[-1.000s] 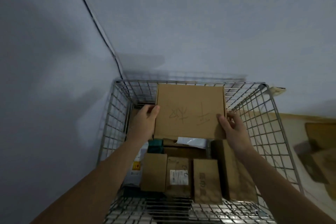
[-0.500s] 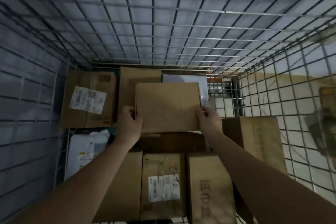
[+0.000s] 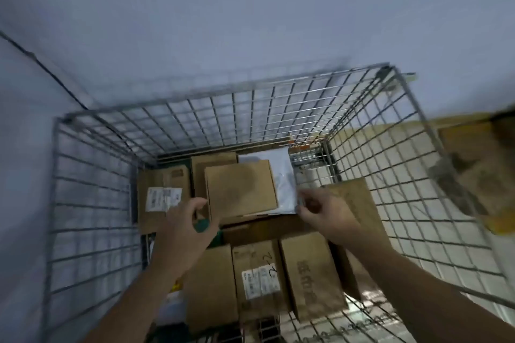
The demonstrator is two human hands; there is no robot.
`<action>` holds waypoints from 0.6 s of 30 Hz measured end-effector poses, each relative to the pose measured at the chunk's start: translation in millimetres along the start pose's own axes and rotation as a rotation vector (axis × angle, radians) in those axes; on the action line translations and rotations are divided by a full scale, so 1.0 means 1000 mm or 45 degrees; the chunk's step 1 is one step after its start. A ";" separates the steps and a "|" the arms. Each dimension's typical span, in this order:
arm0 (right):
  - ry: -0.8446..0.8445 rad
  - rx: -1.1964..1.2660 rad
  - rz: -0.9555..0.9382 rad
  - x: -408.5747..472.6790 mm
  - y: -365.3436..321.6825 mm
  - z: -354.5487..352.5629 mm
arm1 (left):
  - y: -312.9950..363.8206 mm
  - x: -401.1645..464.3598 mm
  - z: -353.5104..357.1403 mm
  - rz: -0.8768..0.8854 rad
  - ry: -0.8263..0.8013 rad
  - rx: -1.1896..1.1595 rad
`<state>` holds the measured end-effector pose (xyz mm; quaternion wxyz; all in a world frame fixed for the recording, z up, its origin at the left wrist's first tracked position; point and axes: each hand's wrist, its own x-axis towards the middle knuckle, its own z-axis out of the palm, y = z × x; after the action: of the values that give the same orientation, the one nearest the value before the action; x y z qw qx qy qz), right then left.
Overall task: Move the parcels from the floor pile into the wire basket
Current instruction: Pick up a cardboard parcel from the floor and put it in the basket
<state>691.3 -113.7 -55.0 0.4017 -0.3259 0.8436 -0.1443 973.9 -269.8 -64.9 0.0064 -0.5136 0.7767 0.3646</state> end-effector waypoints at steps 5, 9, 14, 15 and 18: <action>0.160 -0.130 -0.024 -0.163 -0.030 -0.107 | 0.126 -0.082 -0.114 0.377 -0.211 0.489; 0.323 -0.146 0.014 -0.275 -0.024 -0.164 | 0.217 -0.143 -0.160 0.633 -0.196 0.734; 0.481 -0.244 0.136 -0.392 0.018 -0.223 | 0.314 -0.210 -0.164 0.863 -0.158 0.772; 0.519 -0.276 0.160 -0.416 0.029 -0.232 | 0.331 -0.222 -0.157 0.908 -0.142 0.762; 0.643 -0.321 0.235 -0.480 0.071 -0.255 | 0.384 -0.259 -0.130 1.043 -0.136 0.783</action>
<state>686.5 253.8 351.6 0.1470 -0.2489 0.9541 -0.0779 835.4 -59.3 345.6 0.0537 -0.1223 0.9840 0.1178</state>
